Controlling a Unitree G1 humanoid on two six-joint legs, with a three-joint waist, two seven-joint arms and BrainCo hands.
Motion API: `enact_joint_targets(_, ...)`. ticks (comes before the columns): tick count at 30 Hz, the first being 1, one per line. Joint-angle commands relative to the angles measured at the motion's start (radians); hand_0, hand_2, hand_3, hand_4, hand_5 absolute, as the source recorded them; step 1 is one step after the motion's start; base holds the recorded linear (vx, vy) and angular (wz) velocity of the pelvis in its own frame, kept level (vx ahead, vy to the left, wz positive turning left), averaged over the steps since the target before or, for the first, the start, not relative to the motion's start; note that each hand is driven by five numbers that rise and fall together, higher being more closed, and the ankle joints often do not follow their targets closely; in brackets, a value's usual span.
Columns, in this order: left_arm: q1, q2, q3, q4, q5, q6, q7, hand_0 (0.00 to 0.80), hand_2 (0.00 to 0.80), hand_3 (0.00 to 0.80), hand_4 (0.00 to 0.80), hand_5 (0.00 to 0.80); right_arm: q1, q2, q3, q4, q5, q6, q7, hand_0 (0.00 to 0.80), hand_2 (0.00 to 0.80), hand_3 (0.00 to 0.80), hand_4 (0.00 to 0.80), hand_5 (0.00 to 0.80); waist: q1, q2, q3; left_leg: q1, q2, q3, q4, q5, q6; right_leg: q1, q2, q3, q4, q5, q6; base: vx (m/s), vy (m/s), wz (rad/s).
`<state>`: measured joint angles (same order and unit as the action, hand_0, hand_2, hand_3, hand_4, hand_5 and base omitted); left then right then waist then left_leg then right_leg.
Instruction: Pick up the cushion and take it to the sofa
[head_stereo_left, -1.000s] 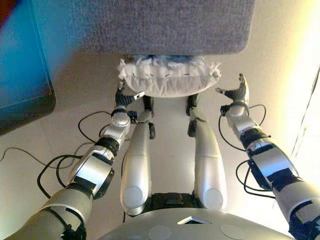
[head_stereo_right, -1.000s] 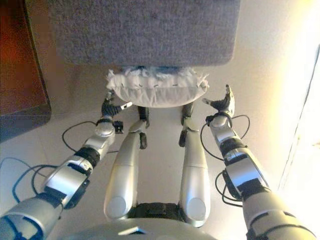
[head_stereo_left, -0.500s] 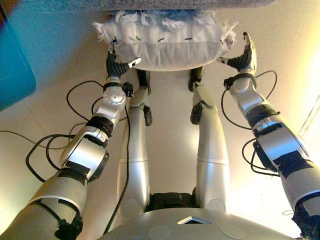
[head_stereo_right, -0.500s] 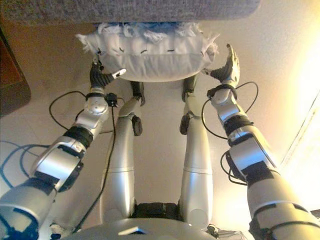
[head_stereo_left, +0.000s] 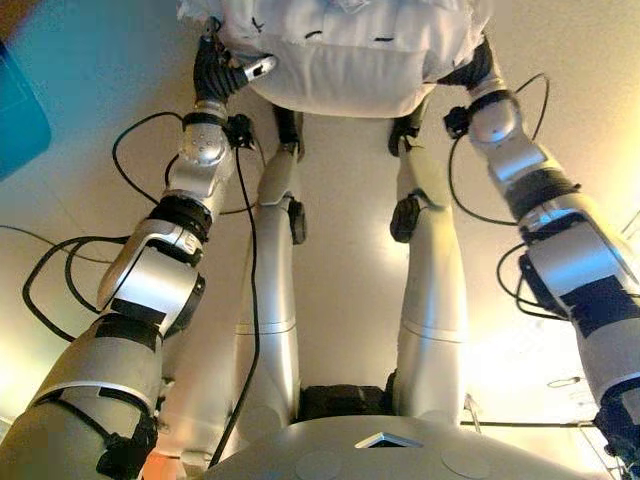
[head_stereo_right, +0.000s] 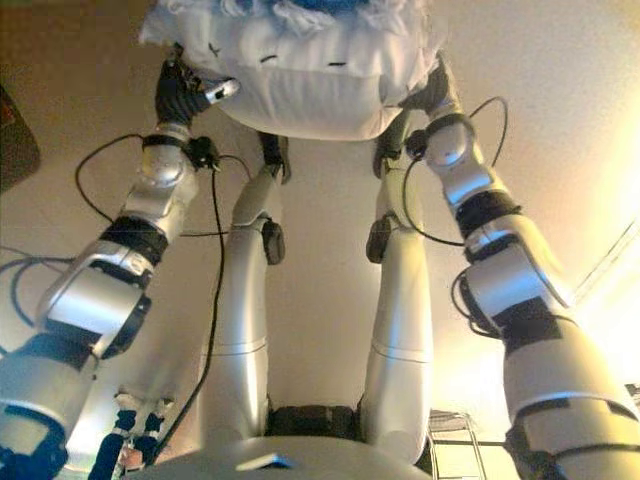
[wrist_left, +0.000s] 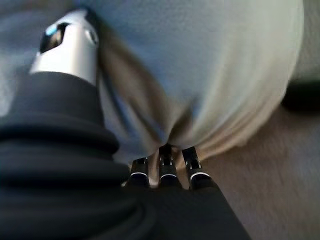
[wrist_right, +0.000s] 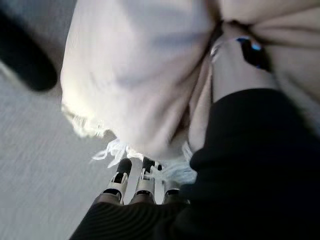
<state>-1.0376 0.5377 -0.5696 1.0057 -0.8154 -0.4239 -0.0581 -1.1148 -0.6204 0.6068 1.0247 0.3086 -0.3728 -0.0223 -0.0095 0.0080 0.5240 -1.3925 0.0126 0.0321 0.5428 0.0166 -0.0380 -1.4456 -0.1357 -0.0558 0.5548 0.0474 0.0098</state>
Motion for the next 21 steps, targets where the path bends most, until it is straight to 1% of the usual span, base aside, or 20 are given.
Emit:
enact_joint_targets(1,-0.031,0.025,0.002,-0.080,-0.217,-0.015,-0.370,0.119,0.119,0.119,0.119,0.119,0.030,-0.090,0.066,-0.166,0.203,-0.151,0.258,0.000,0.000,0.000,0.000,0.000,-0.031,0.025,-0.004,-0.036,0.000,-0.052,0.034,-0.034,-0.045,0.008,0.004,0.004,0.046,-0.031,0.098,0.026,-0.001,0.03)
enact_joint_targets(2,0.005,0.021,-0.007,-0.128,-0.215,-0.029,-0.386,0.800,0.800,0.800,0.800,0.800,0.044,-0.102,0.063,-0.229,0.227,-0.132,0.262,0.000,0.000,0.000,0.000,0.000,-0.030,0.024,-0.004,-0.041,0.003,-0.053,0.037,-0.035,-0.049,0.005,0.003,0.004,0.047,-0.032,0.100,0.028,-0.011,-0.04)
enact_joint_targets(3,0.026,0.019,-0.012,-0.159,-0.198,-0.024,-0.377,0.800,0.800,0.800,0.800,0.800,0.051,-0.110,0.056,-0.281,0.234,-0.103,0.259,0.000,0.000,0.000,0.000,0.000,-0.029,0.023,-0.004,-0.042,0.002,-0.056,0.037,-0.037,-0.050,0.002,0.001,0.004,0.049,-0.030,0.101,0.024,-0.015,-0.05)
enact_joint_targets(4,0.043,0.019,-0.016,-0.187,-0.174,-0.003,-0.355,0.800,0.800,0.800,0.800,0.800,0.053,-0.118,0.050,-0.325,0.246,-0.075,0.263,0.483,0.483,0.483,0.483,0.483,-0.028,0.024,-0.004,-0.045,0.002,-0.056,0.039,-0.038,-0.051,-0.002,-0.001,0.004,0.051,-0.030,0.100,0.000,0.000,0.00)
enact_joint_targets(5,0.057,0.018,-0.017,-0.207,-0.157,0.020,-0.334,0.800,0.800,0.800,0.800,0.800,0.053,-0.124,0.043,-0.356,0.254,-0.048,0.271,0.800,0.800,0.800,0.800,0.800,-0.027,0.025,-0.004,-0.048,0.003,-0.056,0.043,-0.040,-0.052,-0.007,-0.004,0.005,0.058,-0.032,0.100,0.032,-0.010,0.02)
enact_joint_targets(6,0.063,0.018,-0.014,-0.217,-0.141,0.044,-0.304,0.800,0.800,0.800,0.800,0.800,0.053,-0.127,0.041,-0.371,0.250,-0.030,0.271,0.800,0.800,0.800,0.800,0.800,-0.025,0.026,-0.004,-0.051,0.002,-0.056,0.049,-0.041,-0.052,-0.012,-0.006,0.005,0.066,-0.033,0.100,0.032,-0.001,0.04)
enact_joint_targets(8,0.075,0.024,-0.009,-0.232,-0.158,0.075,-0.287,0.800,0.800,0.800,0.800,0.800,0.053,-0.135,0.035,-0.392,0.271,-0.007,0.282,0.800,0.800,0.800,0.800,0.800,-0.023,0.031,-0.004,-0.050,0.003,-0.054,0.052,-0.038,-0.052,-0.016,-0.008,0.005,0.082,-0.034,0.098,0.021,0.012,0.06)
enact_joint_targets(11,0.094,0.032,0.003,-0.258,-0.186,0.095,-0.288,0.800,0.800,0.800,0.800,0.800,0.065,-0.144,0.016,-0.393,0.309,-0.006,0.290,0.800,0.800,0.800,0.800,0.800,-0.021,0.037,-0.004,-0.047,0.004,-0.055,0.061,-0.039,-0.055,-0.011,-0.011,0.008,0.088,-0.036,0.096,0.004,0.004,0.01)
enact_joint_targets(14,0.120,0.018,0.012,-0.287,-0.183,0.086,-0.275,0.800,0.800,0.800,0.800,0.800,0.088,-0.137,-0.006,-0.388,0.302,-0.015,0.290,0.800,0.800,0.800,0.800,0.800,-0.020,0.038,-0.004,-0.027,0.002,-0.061,0.052,-0.037,-0.057,0.010,-0.007,0.010,0.074,-0.033,0.096,-0.003,0.000,-0.02)
enact_joint_targets(17,0.170,0.001,0.021,-0.323,-0.178,0.073,-0.266,0.800,0.800,0.800,0.800,0.800,0.144,-0.140,-0.028,-0.418,0.293,-0.020,0.269,0.800,0.800,0.800,0.800,0.800,-0.019,0.038,-0.004,0.019,0.004,-0.066,0.032,-0.027,-0.058,0.062,-0.003,0.012,0.052,-0.029,0.097,0.001,-0.010,-0.01)
enact_joint_targets(21,0.284,-0.018,0.039,-0.364,-0.164,0.046,-0.284,0.800,0.800,0.800,0.800,0.800,0.274,-0.137,-0.084,-0.469,0.275,-0.056,0.235,0.800,0.800,0.800,0.800,0.800,-0.020,0.033,-0.004,0.119,0.008,-0.077,0.009,-0.011,-0.065,0.168,0.009,0.020,0.024,-0.017,0.099,0.003,-0.049,-0.06)
